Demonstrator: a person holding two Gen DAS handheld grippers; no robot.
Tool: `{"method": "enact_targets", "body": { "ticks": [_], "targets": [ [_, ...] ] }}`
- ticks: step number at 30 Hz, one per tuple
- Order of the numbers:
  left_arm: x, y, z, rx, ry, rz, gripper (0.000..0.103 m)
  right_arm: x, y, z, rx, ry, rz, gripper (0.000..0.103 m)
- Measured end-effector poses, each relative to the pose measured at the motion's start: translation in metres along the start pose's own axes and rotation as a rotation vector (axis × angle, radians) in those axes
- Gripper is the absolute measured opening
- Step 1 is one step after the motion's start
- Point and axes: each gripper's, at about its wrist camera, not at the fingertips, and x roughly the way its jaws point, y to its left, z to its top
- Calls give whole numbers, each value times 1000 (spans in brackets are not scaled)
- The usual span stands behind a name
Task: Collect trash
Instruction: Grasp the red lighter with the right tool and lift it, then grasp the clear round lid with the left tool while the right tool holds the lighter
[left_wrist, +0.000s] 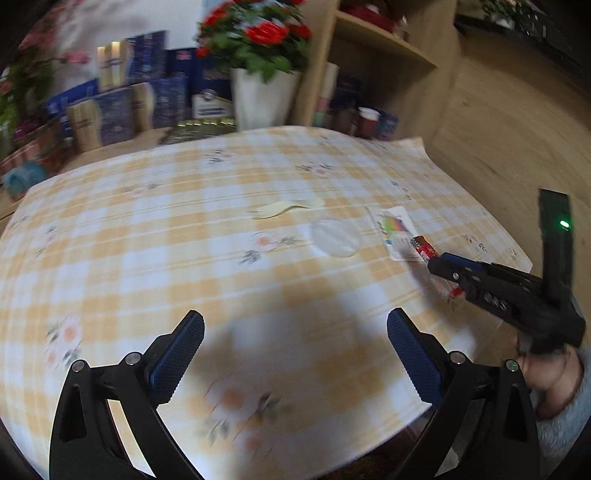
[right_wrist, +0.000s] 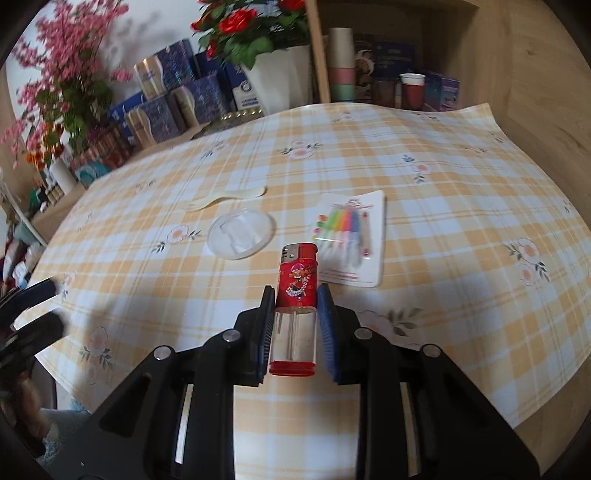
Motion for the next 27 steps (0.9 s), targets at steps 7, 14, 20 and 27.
{"method": "enact_targets", "body": {
  "ticks": [7, 14, 20, 27],
  "targets": [
    [96, -37, 45, 121, 148, 5, 97, -14, -27, -1, 47, -27, 8, 26],
    [146, -50, 64, 166, 212, 83, 97, -22, -55, -5, 82, -36, 6, 26],
    [161, -54, 70, 161, 236, 97, 88, -25, -71, -5, 108, -42, 4, 26],
    [155, -62, 71, 190, 243, 84, 64, -30, -68, -6, 101, -48, 9, 26]
  ]
}}
